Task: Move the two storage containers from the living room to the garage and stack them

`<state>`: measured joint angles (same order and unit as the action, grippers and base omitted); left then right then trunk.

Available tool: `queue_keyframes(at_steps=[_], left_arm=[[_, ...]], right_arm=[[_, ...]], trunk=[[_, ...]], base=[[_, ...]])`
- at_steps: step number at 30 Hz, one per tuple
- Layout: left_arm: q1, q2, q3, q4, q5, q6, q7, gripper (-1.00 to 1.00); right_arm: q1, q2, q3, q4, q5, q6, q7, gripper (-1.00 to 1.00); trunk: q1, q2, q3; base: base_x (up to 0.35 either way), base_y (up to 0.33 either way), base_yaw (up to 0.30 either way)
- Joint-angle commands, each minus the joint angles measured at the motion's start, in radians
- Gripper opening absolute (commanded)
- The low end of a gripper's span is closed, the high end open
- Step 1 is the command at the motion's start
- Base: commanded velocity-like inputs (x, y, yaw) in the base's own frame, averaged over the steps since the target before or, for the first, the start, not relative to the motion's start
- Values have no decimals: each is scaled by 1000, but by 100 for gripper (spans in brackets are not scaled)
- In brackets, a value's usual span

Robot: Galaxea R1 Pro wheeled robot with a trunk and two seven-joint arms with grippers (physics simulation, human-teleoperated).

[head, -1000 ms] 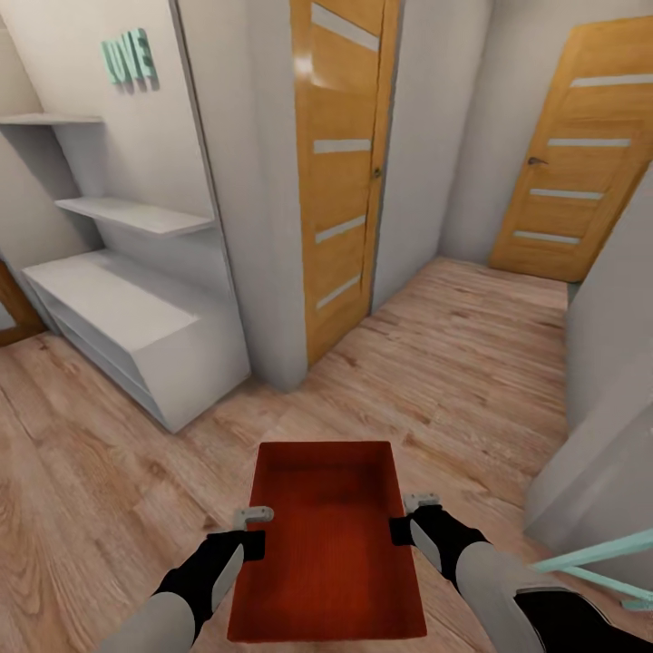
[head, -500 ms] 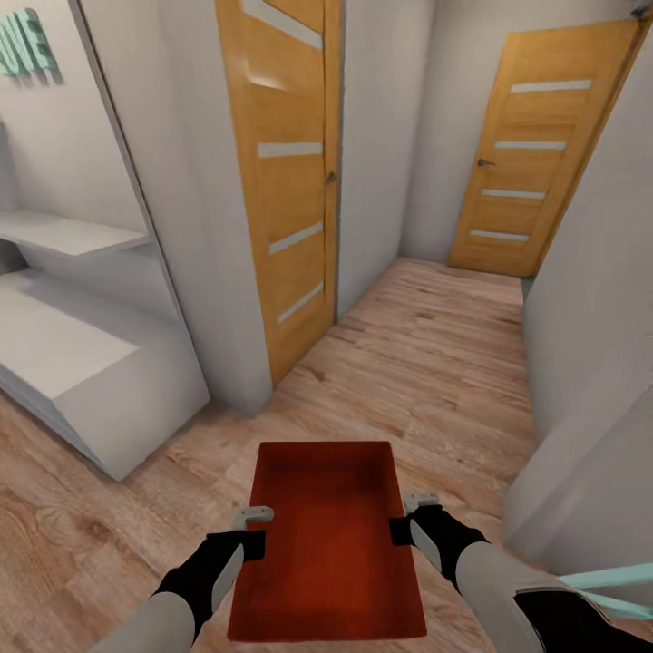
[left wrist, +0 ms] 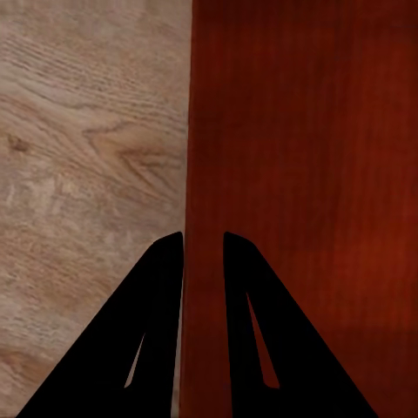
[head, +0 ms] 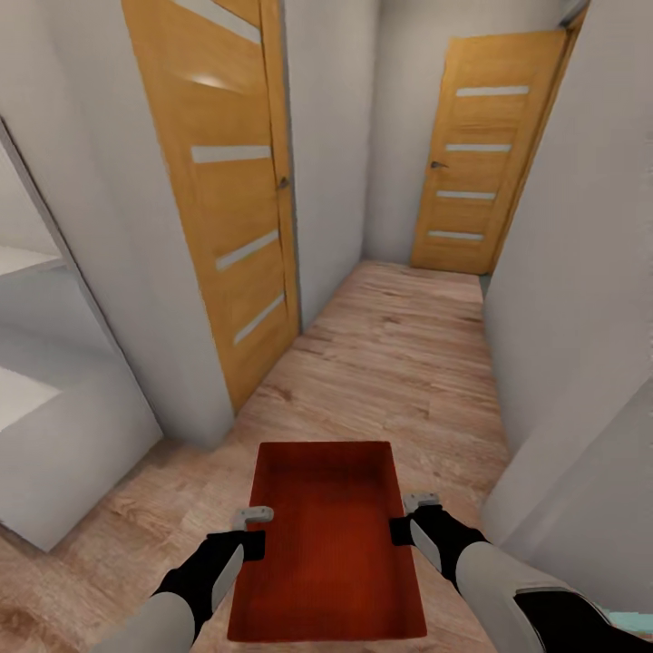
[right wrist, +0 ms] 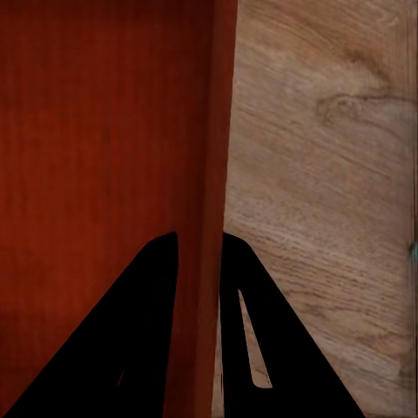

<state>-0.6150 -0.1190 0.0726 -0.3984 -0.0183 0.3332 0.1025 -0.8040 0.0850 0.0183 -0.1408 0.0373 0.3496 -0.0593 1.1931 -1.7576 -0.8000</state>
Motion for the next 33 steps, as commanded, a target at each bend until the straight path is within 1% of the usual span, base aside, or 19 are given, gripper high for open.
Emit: queue_keyframes(at_steps=[1, 8, 11, 20, 33], left_arm=[[1, 15, -20, 1, 29, 20, -4, -100], [1, 15, -20, 1, 29, 20, -4, -100], [0, 15, -20, 1, 29, 20, -4, -100], [0, 15, -20, 1, 29, 20, -4, -100], [1, 15, -20, 1, 29, 20, -5, -100]], right_arm=[[-1, 0, 55, -4, -22, 5, 1, -100], [-1, 0, 55, -5, -22, 5, 1, -100], [-1, 0, 55, -5, -22, 5, 1, -100], [-1, 0, 56, -5, -22, 5, 1, -100], [-1, 0, 55, -5, -22, 5, 1, -100]], trunk=[[1, 0, 0], [1, 0, 3], [1, 0, 3], [1, 0, 3], [1, 0, 3]], base=[[348, 0, -257], [348, 0, -248], [348, 0, -112], [347, 21, -14], [325, 190, 0]])
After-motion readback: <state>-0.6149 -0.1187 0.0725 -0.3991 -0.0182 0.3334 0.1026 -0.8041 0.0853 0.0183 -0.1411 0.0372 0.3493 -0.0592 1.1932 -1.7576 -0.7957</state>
